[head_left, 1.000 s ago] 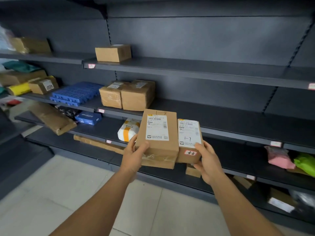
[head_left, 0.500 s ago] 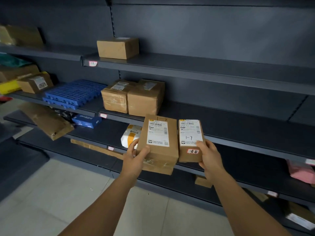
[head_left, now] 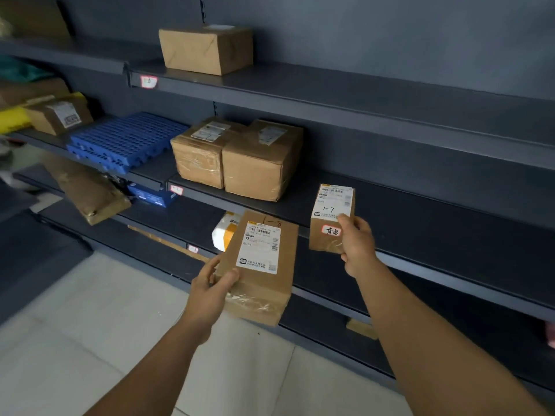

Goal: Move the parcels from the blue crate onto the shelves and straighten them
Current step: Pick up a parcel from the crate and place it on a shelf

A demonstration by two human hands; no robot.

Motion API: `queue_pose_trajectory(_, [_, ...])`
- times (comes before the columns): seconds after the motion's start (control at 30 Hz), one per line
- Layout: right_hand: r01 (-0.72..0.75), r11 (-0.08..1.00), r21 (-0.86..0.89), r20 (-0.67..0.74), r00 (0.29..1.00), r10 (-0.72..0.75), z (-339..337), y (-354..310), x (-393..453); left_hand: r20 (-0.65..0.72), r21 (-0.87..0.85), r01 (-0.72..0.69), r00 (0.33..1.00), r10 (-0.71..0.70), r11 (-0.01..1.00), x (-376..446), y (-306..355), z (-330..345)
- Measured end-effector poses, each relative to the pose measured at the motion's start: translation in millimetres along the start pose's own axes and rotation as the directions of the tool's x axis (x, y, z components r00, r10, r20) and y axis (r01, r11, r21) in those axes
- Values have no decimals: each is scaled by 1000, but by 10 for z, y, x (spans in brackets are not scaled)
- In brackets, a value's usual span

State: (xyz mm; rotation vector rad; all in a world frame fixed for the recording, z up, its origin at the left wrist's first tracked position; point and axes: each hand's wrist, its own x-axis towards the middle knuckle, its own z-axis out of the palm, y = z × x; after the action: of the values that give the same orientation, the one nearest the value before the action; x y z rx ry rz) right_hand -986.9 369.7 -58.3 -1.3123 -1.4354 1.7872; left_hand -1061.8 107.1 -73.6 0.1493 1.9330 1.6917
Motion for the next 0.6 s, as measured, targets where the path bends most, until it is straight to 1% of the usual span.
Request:
queue_pose_trajectory(0.2, [-26, 999, -35, 23, 999, 27, 112, -161, 617, -91, -7, 44, 995, -45, 999, 199, -53, 267])
queue_pose_trajectory(0.4, [-38, 997, -74, -15, 999, 37, 176, -143, 1138, -123, -34, 78, 989, -81, 996, 264, -105, 423])
queue_pose_trajectory(0.5, [-87, 995, -50, -21, 996, 86, 175, -116, 1253, -139, -37, 81, 987, -86, 996, 260, -108, 467])
queue_pose_trajectory(0.6, [-96, 995, -15, 10, 995, 97, 189, -107, 1272, -145, -41, 85, 985, -90, 996, 280, -122, 507])
